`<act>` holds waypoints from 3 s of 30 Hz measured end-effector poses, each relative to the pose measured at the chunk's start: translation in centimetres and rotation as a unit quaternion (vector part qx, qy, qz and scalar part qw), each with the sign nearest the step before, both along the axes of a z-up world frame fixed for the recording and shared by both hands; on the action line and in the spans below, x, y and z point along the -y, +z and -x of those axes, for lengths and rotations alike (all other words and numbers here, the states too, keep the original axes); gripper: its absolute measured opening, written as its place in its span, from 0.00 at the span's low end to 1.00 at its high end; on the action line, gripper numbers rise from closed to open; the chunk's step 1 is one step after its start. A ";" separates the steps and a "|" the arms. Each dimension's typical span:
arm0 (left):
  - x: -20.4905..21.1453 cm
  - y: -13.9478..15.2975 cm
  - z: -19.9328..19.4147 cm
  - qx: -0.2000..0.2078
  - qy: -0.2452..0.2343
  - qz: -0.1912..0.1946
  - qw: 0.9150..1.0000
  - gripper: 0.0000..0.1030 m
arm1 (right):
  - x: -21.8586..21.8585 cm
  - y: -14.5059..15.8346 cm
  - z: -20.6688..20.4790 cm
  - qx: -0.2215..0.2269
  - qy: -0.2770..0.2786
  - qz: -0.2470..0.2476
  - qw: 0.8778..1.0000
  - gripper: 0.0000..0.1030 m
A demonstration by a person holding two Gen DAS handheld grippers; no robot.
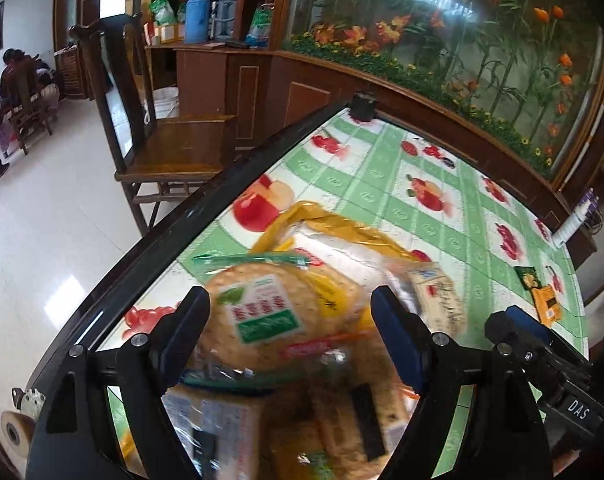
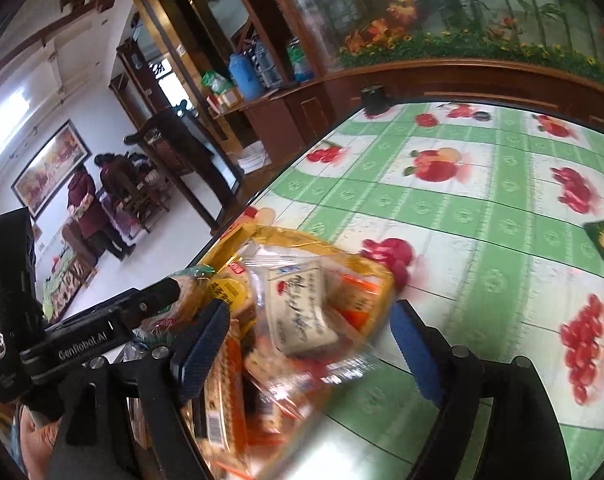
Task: Organize snacks
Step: 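Open both tools and withdraw toward the orange and green packs, then grasp the dark green cracker pack with left tool while right grasps orange pack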
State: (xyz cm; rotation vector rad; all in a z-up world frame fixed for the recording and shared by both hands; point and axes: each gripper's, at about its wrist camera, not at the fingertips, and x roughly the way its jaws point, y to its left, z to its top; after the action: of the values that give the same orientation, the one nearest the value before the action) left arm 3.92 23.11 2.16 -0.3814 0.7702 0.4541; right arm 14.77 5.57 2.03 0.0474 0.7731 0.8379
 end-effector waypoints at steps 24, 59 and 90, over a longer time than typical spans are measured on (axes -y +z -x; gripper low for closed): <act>13.6 -0.7 -7.7 -0.029 -0.163 -0.021 0.986 0.81 | 23.3 -3.5 -6.6 -0.037 -0.269 0.020 0.962 0.90; 29.8 -5.5 -28.1 -0.099 -0.383 -0.139 0.908 0.81 | 30.4 -2.9 -11.6 -0.021 -0.392 0.122 0.912 0.96; 32.3 -6.8 -30.7 -0.080 -0.476 -0.118 0.868 0.67 | 26.5 -4.0 -12.6 -0.065 -0.335 0.081 0.936 0.95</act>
State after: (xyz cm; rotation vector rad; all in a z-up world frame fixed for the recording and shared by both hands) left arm 34.62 -9.18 -4.68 0.2901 0.9507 -0.3628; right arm 27.37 -20.97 -1.93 0.2090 0.8728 0.1198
